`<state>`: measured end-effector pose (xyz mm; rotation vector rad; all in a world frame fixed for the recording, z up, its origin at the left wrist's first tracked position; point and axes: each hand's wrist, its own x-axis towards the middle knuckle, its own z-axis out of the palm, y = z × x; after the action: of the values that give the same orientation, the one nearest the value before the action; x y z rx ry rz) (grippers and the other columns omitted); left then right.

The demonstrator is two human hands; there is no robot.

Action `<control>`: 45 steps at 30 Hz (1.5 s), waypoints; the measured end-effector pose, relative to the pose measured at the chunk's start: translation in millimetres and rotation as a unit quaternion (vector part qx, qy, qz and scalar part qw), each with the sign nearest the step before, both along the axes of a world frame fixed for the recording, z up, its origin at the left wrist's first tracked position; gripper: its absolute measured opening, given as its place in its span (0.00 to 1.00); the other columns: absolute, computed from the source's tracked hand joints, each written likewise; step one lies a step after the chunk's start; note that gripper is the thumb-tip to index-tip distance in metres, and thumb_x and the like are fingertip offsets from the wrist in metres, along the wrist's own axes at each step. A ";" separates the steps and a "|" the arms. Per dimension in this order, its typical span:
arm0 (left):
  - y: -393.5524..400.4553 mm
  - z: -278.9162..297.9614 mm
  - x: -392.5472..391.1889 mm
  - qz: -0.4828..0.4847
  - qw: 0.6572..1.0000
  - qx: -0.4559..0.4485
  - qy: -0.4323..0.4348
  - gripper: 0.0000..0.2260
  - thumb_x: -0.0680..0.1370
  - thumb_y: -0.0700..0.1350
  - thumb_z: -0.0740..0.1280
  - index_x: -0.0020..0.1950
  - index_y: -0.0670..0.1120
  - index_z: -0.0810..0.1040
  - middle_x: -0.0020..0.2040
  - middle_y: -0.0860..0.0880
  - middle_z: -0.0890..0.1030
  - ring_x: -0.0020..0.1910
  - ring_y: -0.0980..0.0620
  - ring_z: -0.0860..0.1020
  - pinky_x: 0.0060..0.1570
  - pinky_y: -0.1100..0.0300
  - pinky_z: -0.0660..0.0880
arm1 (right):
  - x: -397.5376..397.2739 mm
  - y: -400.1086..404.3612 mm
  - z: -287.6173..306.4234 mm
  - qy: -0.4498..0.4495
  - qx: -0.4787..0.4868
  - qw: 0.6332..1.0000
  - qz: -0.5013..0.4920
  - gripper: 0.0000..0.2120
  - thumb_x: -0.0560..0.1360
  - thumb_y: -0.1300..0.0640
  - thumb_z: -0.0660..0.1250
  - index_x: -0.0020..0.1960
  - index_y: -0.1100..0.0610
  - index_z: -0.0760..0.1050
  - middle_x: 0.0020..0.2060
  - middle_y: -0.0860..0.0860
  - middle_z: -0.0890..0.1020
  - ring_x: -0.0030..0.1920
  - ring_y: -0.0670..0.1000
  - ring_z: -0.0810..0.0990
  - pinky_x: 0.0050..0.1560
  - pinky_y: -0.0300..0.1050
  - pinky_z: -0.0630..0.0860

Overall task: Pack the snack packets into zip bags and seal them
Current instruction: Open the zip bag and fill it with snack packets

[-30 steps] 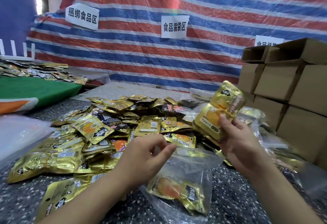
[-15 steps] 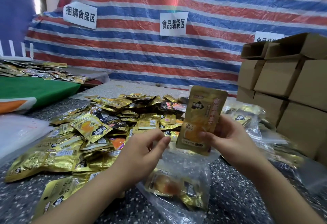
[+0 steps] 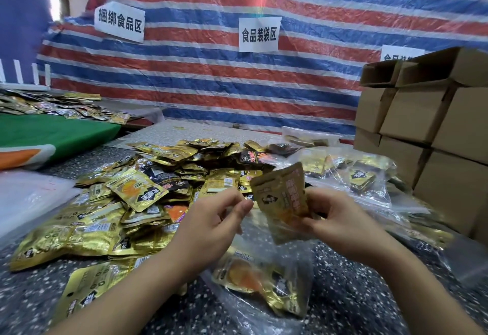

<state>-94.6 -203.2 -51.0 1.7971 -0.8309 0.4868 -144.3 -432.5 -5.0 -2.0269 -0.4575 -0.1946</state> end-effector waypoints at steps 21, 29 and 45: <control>-4.8 5.1 -0.4 0.028 0.989 -0.036 0.141 0.11 0.81 0.46 0.63 0.47 0.46 0.85 0.38 0.49 0.85 0.37 0.52 0.84 0.43 0.47 0.80 | 2.9 -7.6 -1.0 -0.028 -0.186 0.981 -0.051 0.02 0.77 0.56 0.70 0.47 0.54 0.80 0.36 0.46 0.81 0.36 0.42 0.77 0.37 0.40 0.73; -3.0 5.5 -3.4 0.045 0.993 -0.050 0.093 0.15 0.76 0.57 0.61 0.48 0.51 0.85 0.36 0.50 0.84 0.35 0.37 0.81 0.35 0.42 0.77 | 0.7 -2.7 -0.8 -0.033 -0.243 0.967 -0.068 0.07 0.79 0.51 0.66 0.46 0.53 0.79 0.39 0.45 0.82 0.41 0.46 0.79 0.44 0.49 0.77; -11.0 -1.0 -1.7 0.034 0.999 -0.036 -0.012 0.15 0.80 0.50 0.62 0.45 0.43 0.84 0.36 0.44 0.81 0.36 0.44 0.78 0.36 0.45 0.74 | -24.3 11.8 16.7 -0.013 -0.433 0.900 -0.052 0.12 0.80 0.45 0.62 0.42 0.50 0.74 0.36 0.47 0.78 0.37 0.44 0.75 0.38 0.41 0.71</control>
<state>-96.3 -214.3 -52.0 1.7610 -0.7617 0.5776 -168.6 -420.7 11.8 -2.9311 -0.5034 -0.0836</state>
